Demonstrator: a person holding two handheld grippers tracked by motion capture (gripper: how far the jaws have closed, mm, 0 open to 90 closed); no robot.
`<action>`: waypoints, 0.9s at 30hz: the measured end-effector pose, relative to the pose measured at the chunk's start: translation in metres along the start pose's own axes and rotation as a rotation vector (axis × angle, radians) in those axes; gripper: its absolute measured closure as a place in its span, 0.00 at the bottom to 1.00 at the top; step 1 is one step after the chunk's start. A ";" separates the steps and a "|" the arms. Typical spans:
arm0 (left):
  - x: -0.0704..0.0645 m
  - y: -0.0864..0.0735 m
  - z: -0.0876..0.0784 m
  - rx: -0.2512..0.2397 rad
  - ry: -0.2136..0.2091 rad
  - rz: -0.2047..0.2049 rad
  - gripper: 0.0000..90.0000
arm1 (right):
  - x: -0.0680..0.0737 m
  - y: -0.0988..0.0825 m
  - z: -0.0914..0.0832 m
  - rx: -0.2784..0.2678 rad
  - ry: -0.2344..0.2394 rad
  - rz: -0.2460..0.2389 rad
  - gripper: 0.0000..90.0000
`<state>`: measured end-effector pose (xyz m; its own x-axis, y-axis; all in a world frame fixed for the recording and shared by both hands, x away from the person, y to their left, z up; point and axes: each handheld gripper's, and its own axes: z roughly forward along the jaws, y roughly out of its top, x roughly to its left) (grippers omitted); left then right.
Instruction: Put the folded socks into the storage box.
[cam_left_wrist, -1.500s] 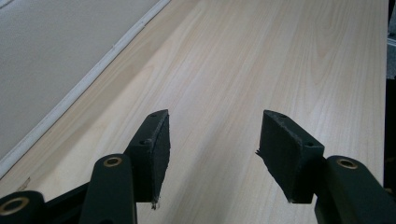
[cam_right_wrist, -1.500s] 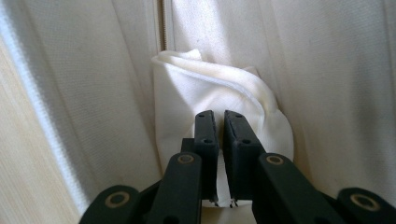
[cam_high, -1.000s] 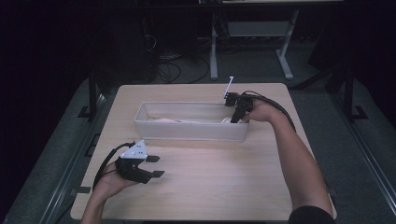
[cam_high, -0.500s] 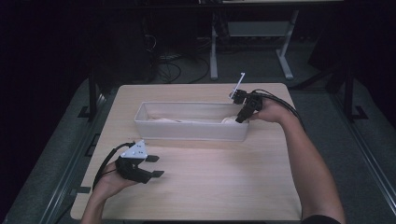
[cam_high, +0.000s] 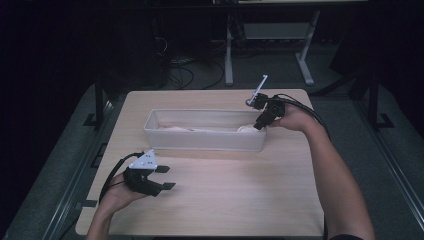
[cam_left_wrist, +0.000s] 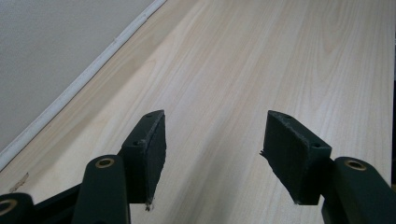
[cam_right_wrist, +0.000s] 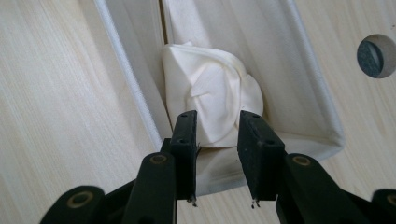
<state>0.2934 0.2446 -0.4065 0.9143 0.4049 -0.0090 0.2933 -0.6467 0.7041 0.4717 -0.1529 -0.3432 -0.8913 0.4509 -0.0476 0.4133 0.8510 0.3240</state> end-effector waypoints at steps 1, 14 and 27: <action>0.000 0.000 0.000 0.000 0.000 0.000 0.44 | 0.000 0.000 -0.001 -0.004 0.000 0.004 0.75; 0.001 0.000 0.001 0.002 0.002 -0.009 0.41 | 0.000 -0.007 -0.016 -0.040 -0.013 0.016 0.71; 0.000 0.000 0.001 -0.002 0.005 -0.015 0.39 | 0.006 -0.012 -0.028 -0.054 -0.022 0.006 0.69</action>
<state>0.2938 0.2440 -0.4070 0.9084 0.4178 -0.0155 0.3060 -0.6391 0.7056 0.4562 -0.1680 -0.3211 -0.8841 0.4625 -0.0663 0.4075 0.8328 0.3747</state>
